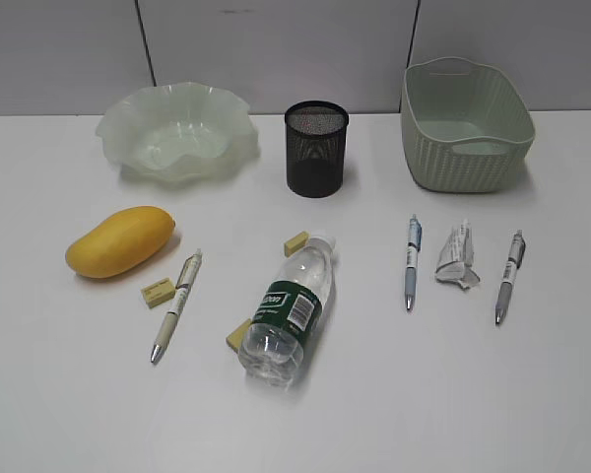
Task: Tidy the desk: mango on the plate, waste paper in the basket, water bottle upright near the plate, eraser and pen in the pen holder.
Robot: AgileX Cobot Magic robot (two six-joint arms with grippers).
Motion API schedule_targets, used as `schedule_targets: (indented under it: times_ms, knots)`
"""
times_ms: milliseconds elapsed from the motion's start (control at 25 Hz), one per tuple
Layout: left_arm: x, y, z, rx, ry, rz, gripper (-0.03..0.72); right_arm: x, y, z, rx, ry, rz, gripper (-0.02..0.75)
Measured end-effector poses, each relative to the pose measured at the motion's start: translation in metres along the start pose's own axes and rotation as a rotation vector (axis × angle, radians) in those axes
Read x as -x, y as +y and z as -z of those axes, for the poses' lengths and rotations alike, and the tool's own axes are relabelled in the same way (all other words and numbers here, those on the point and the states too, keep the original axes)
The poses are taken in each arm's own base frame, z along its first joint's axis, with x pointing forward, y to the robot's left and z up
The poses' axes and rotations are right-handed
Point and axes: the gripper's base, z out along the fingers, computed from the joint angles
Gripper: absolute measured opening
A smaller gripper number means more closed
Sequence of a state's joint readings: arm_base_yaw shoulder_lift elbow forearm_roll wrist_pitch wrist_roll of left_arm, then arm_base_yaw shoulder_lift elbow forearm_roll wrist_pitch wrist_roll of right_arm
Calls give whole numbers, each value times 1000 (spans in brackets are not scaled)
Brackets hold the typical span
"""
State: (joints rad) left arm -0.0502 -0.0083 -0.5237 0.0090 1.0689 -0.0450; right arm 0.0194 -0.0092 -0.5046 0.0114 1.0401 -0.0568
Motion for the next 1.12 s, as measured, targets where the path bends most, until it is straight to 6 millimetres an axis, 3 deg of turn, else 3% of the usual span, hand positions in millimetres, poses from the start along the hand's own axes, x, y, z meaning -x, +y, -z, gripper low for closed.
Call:
schedule_targets:
  times_ms: [1120]
  knots:
    - [0,0,0,0,0,0,228,0,0,0,0,0,0,442]
